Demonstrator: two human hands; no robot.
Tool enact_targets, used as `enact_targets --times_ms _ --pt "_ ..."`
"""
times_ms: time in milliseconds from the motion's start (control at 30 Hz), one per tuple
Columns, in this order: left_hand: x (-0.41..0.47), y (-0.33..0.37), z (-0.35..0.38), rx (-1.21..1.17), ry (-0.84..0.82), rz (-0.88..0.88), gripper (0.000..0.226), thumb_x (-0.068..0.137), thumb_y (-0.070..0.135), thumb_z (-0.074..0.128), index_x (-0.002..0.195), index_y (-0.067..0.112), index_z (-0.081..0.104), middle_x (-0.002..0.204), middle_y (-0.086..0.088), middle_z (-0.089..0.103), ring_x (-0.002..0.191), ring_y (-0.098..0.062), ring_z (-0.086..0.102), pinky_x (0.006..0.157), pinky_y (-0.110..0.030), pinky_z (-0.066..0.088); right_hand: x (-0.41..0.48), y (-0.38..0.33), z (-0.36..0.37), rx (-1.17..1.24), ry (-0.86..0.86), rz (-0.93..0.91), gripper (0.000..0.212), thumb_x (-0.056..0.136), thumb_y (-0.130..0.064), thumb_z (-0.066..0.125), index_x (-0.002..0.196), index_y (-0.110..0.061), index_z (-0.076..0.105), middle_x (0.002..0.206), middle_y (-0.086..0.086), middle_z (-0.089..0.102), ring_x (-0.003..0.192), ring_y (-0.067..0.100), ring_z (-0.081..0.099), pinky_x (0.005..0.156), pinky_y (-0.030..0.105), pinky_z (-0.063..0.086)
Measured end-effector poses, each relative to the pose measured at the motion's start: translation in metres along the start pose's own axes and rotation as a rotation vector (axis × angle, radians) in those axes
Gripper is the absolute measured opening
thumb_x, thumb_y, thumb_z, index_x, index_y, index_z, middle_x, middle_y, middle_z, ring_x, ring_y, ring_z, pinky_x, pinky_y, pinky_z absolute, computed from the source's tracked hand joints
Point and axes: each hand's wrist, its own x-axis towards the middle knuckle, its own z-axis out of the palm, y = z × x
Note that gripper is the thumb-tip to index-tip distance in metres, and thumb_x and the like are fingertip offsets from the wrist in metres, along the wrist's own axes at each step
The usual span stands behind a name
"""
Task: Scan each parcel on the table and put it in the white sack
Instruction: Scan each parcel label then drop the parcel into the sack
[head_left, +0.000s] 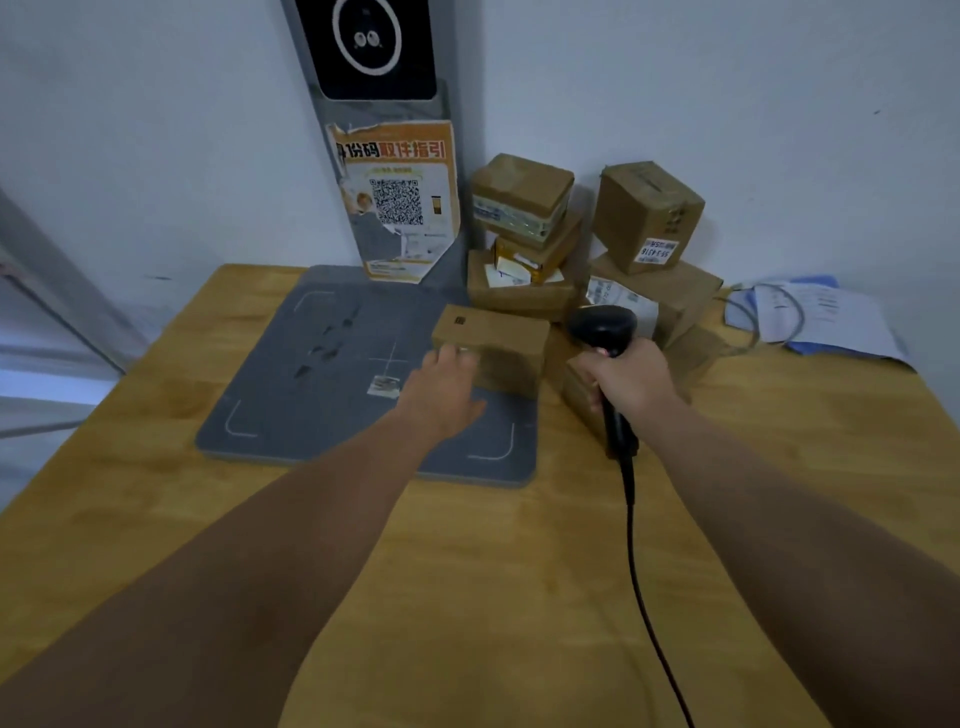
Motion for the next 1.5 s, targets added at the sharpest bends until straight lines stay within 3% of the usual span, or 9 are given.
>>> enact_targets --times_ms 267,467,600,700,867,1000,1133,1367,1500 --pt "0.113 -0.004 0.006 0.200 -0.094 0.168 0.106 0.085 0.045 0.067 0.154 0.017 -0.008 0.162 -0.010 -0.010 0.149 -0.027 -0.007 0.120 -0.044 0.002 0.058 0.016 0.025 0.037 0.018 0.111 0.017 0.083 -0.012 0.069 0.069 -0.007 0.060 0.065 0.015 0.060 0.057 0.025 0.057 0.063 0.039 0.050" --pt "0.125 -0.007 0.019 0.277 -0.074 0.203 0.104 0.076 0.052 0.069 0.153 0.017 0.008 0.150 -0.007 0.025 0.137 -0.030 0.024 0.111 -0.049 0.023 0.075 0.032 0.026 0.096 -0.001 0.170 0.021 0.084 -0.010 0.068 0.066 -0.007 0.058 0.056 0.009 0.057 0.052 0.022 0.055 0.059 0.035 0.048" --pt "0.092 -0.017 0.028 0.247 0.149 0.246 0.094 0.067 0.055 0.074 0.141 0.017 0.030 0.134 -0.005 0.040 0.121 -0.027 0.039 0.099 -0.045 0.030 0.064 0.039 0.023 0.322 -0.077 0.292 0.010 0.086 -0.013 0.070 0.086 -0.006 0.063 0.072 0.009 0.059 0.066 0.022 0.058 0.060 0.033 0.049" --pt "0.057 -0.026 0.037 0.125 0.499 0.337 0.093 0.053 0.048 0.084 0.127 0.011 0.043 0.119 -0.011 0.051 0.107 -0.029 0.046 0.091 -0.044 0.037 0.053 0.043 0.013 0.463 -0.125 0.423 0.030 0.084 -0.029 0.074 0.104 -0.010 0.064 0.089 0.009 0.065 0.083 0.025 0.065 0.059 0.033 0.054" --pt "0.000 -0.012 0.034 -0.109 0.661 0.569 0.087 0.063 0.028 0.086 0.130 0.009 0.035 0.129 -0.011 0.033 0.121 -0.032 0.038 0.105 -0.053 0.039 0.023 0.043 -0.004 0.589 -0.317 0.516 0.051 0.075 -0.050 0.074 0.109 -0.012 0.068 0.105 0.012 0.074 0.088 0.029 0.073 0.072 0.042 0.058" --pt "-0.032 0.001 0.035 -0.155 0.595 0.568 0.090 0.063 0.012 0.086 0.133 0.011 0.031 0.139 -0.012 0.028 0.132 -0.036 0.033 0.104 -0.047 0.039 -0.010 0.048 -0.005 0.615 -0.443 0.492 0.050 0.073 -0.046 0.075 0.111 -0.014 0.070 0.105 0.011 0.074 0.090 0.025 0.073 0.074 0.038 0.055" --pt "-0.055 0.009 0.031 -0.186 0.396 0.256 0.088 0.079 0.005 0.073 0.147 0.025 0.020 0.154 -0.014 0.019 0.135 -0.035 0.034 0.091 -0.041 0.047 -0.033 0.065 -0.004 0.656 -0.312 0.300 0.051 0.074 -0.034 0.078 0.120 -0.014 0.065 0.109 0.008 0.074 0.097 0.024 0.072 0.073 0.037 0.056" --pt "-0.088 0.047 0.018 -1.391 -0.121 -0.335 0.048 0.096 0.050 0.047 0.134 0.021 0.050 0.126 0.002 0.062 0.111 -0.015 0.060 0.100 -0.037 0.047 -0.066 0.075 -0.009 0.644 -0.255 0.128 0.037 0.084 -0.016 0.073 0.119 -0.015 0.065 0.109 0.003 0.074 0.102 0.018 0.070 0.086 0.034 0.053" --pt "-0.101 0.045 0.023 -1.458 -0.207 -0.297 0.032 0.092 0.031 0.059 0.120 0.015 0.061 0.109 0.000 0.070 0.103 -0.015 0.063 0.090 -0.028 0.047 -0.076 0.078 -0.013 0.577 -0.292 0.117 0.043 0.081 -0.024 0.075 0.122 -0.017 0.064 0.113 0.001 0.073 0.108 0.019 0.067 0.097 0.039 0.049"
